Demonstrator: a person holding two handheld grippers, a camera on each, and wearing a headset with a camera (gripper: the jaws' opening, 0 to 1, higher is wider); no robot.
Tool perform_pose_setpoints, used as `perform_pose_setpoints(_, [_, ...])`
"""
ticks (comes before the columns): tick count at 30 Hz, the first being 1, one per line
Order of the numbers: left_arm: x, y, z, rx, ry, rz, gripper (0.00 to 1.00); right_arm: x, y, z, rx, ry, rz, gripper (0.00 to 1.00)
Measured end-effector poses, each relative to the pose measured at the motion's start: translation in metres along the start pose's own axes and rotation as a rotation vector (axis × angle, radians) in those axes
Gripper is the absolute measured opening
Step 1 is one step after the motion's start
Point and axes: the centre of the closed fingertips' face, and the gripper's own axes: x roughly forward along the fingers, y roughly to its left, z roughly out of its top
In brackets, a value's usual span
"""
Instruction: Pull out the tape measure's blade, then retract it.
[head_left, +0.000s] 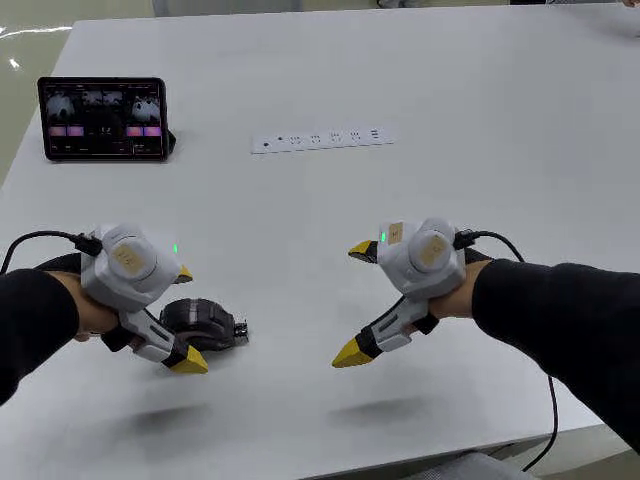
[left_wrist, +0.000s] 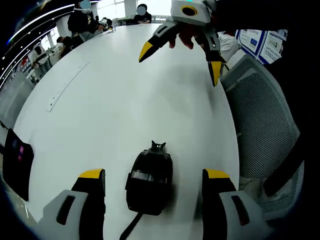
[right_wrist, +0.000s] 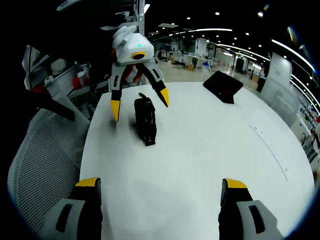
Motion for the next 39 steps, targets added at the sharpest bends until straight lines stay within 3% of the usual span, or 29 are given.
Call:
perform_pose_setpoints(9, [0.013,0.001,-0.001,0.031,0.038,0.009,0.66,0.014,0.004,0.008,-0.024,0.009,0.015,0.99])
perform_pose_setpoints(13, [0.015,0.006,0.0,0.056,0.044,0.021,0.53,0.02,0.007,0.01,-0.028,0.014,0.025,0.99])
perform_pose_setpoints(16, [0.015,0.01,0.0,0.049,0.052,0.022,0.49,0.025,0.007,0.012,-0.03,0.013,0.033,0.99])
perform_pose_setpoints(19, [0.014,0.009,-0.003,0.078,0.074,0.021,0.42,0.031,0.007,0.016,-0.035,0.014,0.04,0.99])
perform_pose_setpoints(22, [0.016,0.002,-0.004,0.104,0.082,-0.011,0.34,0.037,0.005,0.02,-0.042,0.01,0.047,0.99])
perform_pose_setpoints(25, [0.018,0.003,-0.006,0.133,0.093,0.002,0.34,0.04,0.004,0.024,-0.065,0.006,0.045,0.9])
perform_pose_setpoints(34, [0.017,0.004,-0.005,0.106,0.067,0.014,0.33,0.051,0.0,0.028,-0.087,0.01,0.049,0.8])
perform_pose_setpoints(39, [0.018,0.005,-0.005,0.102,0.076,0.03,0.33,0.063,0.001,0.033,-0.085,0.007,0.061,0.72])
